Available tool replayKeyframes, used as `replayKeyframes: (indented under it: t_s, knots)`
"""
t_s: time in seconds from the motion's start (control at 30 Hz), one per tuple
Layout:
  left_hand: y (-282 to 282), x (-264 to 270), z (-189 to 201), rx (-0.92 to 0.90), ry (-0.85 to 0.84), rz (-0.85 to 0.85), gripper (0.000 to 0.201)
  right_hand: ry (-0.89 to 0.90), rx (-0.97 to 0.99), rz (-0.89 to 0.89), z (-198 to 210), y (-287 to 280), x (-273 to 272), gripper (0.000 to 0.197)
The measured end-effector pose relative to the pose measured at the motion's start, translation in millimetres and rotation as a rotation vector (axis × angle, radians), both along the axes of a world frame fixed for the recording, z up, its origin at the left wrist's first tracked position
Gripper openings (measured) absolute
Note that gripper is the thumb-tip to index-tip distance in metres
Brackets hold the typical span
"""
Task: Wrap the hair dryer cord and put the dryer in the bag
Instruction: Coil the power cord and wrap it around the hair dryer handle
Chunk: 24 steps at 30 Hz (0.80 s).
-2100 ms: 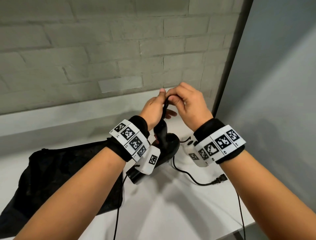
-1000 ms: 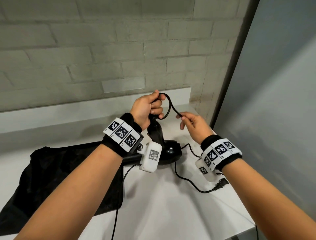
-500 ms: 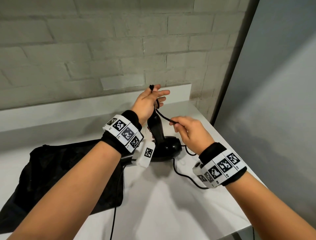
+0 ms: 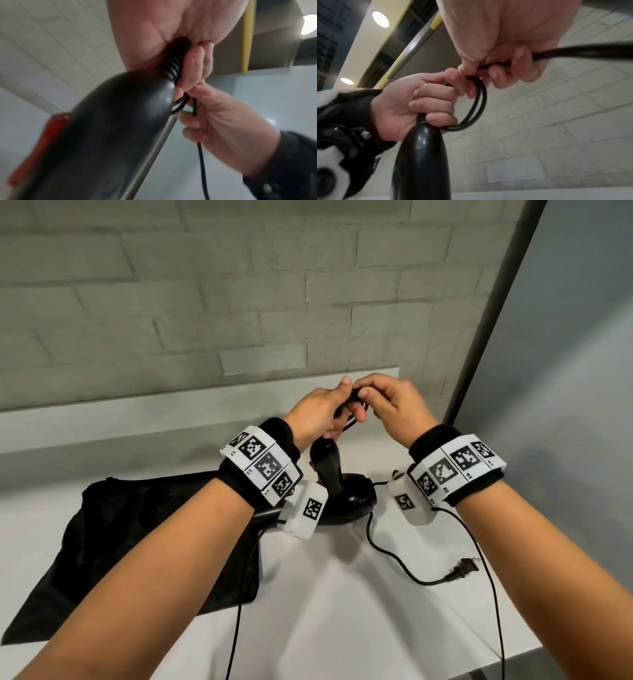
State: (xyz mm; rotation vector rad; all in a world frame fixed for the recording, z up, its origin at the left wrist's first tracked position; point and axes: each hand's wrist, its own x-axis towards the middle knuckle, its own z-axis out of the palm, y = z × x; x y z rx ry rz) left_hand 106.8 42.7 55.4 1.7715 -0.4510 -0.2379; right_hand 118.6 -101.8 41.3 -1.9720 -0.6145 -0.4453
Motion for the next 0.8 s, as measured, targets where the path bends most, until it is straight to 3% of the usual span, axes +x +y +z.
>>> replayKeyframes:
  t_s: [0.2, 0.27, 0.43, 0.6, 0.73, 0.8]
  knots:
    - [7, 6, -3, -0.123, 0.064, -0.039, 0.053, 0.156, 0.124, 0.129, -16, -2, -6, 0.02]
    - [6, 7, -5, -0.166, 0.086, -0.045, 0.049, 0.149, 0.121, 0.091, -17, -1, -8, 0.03]
    - [3, 3, 4, -0.299, 0.252, -0.113, 0.046, 0.049, 0.083, -0.118, -7, 5, -5, 0.023]
    - [-1, 0, 9, -0.204, 0.215, -0.035, 0.051, 0.022, 0.092, -0.098, -4, 11, -10, 0.022]
    - [-1, -3, 10, -0.177, 0.202, -0.006, 0.05, 0.107, 0.162, -0.035, -4, 12, -9, 0.042]
    - [2, -3, 10, -0.203, 0.23, -0.013, 0.047, 0.103, 0.149, -0.056, -5, 10, -7, 0.036]
